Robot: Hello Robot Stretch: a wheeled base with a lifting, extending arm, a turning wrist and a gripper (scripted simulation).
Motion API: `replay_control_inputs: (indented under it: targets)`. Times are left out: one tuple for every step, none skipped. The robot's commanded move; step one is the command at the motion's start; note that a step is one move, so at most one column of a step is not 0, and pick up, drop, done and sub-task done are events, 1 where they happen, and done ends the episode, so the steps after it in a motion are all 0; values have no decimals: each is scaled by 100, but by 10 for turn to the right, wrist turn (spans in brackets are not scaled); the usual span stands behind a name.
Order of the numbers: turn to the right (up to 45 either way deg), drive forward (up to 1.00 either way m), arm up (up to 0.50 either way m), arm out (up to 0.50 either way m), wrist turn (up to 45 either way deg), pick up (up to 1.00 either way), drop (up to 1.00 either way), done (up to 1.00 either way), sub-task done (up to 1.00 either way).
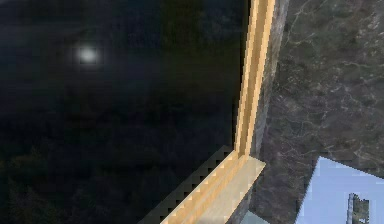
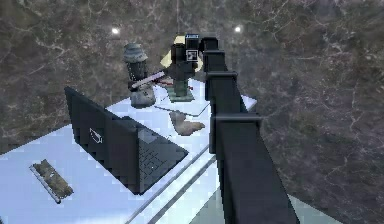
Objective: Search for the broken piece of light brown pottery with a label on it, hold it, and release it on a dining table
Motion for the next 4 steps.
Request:
replay_control_inputs:
  targets:
    - [0, 0, 0, 0, 390, 0, 0, 0, 0]
    - [0, 0, -26, 0, 0, 0, 0, 0, 0]
    - [0, 0, 0, 0, 0, 100, 0, 0, 0]
    - [0, 0, 10, 0, 0, 0, 0, 0, 0]
